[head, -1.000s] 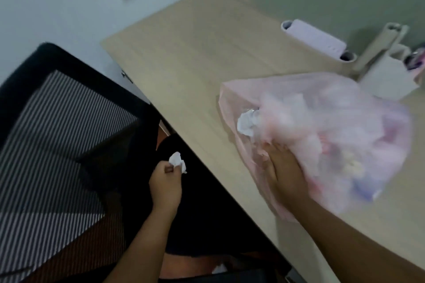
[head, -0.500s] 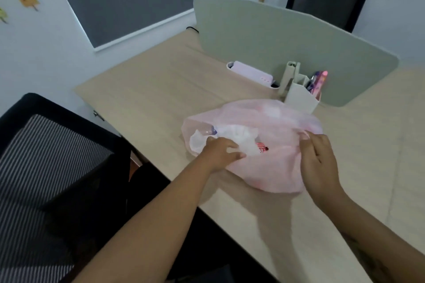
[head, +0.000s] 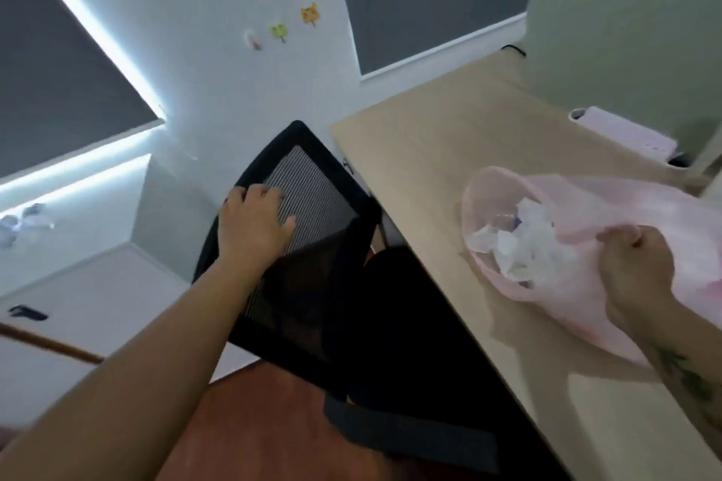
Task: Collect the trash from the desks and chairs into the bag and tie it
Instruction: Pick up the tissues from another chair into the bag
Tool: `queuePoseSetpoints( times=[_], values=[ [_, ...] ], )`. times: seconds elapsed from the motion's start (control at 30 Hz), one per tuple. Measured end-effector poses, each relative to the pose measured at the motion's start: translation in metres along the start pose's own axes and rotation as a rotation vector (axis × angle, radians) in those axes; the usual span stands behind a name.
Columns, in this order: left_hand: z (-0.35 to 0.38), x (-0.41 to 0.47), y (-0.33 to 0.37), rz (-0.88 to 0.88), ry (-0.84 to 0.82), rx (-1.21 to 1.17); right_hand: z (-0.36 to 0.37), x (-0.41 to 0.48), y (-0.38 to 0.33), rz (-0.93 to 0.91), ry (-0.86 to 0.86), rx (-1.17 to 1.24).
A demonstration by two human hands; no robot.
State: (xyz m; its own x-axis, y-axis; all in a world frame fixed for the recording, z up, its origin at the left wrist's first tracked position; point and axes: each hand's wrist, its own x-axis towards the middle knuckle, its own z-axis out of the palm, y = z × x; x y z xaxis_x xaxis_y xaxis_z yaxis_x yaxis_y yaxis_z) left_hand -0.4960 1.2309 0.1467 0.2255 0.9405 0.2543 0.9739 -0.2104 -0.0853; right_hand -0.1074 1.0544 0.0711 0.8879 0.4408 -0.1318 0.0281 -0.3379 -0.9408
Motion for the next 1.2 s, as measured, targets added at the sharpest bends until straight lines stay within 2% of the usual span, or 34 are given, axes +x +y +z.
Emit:
queuePoseSetpoints(
  times=[0.07,0.1,0.17,0.2,0.47,0.67,0.97,1.1,1.13,1.2],
  values=[
    [-0.008,-0.014,-0.036,-0.159,-0.087,0.065,0.009,0.000,0.003,0.041,-0.010,0.010],
    [-0.007,-0.020,-0.050,-0.242,-0.170,0.021,0.011,0.000,0.005,0.045,-0.010,0.003],
    [-0.001,-0.029,-0.066,-0.342,-0.311,-0.193,0.010,-0.001,0.009,0.046,-0.002,0.004],
    [0.003,-0.034,-0.068,-0.348,-0.319,-0.275,0.008,-0.002,0.010,0.045,0.003,0.003],
    [0.004,-0.070,-0.022,-0.338,-0.212,-0.421,-0.040,0.003,0.011,0.122,0.121,0.050],
    [0.000,-0.096,0.059,-0.492,-0.145,-0.553,-0.053,0.017,0.008,0.098,0.224,-0.003],
    [-0.030,-0.119,0.179,-0.840,-0.114,-0.843,-0.076,0.024,0.016,0.116,0.187,0.029],
    [-0.041,-0.116,0.189,-0.832,-0.191,-0.867,-0.081,0.032,0.020,0.101,0.165,0.069],
    [-0.044,-0.112,0.187,-0.755,-0.191,-0.797,-0.082,0.035,0.022,0.096,0.167,0.061],
    [-0.050,-0.092,0.182,-0.454,-0.108,-0.622,-0.084,0.036,0.022,0.076,0.173,0.041]
  ],
)
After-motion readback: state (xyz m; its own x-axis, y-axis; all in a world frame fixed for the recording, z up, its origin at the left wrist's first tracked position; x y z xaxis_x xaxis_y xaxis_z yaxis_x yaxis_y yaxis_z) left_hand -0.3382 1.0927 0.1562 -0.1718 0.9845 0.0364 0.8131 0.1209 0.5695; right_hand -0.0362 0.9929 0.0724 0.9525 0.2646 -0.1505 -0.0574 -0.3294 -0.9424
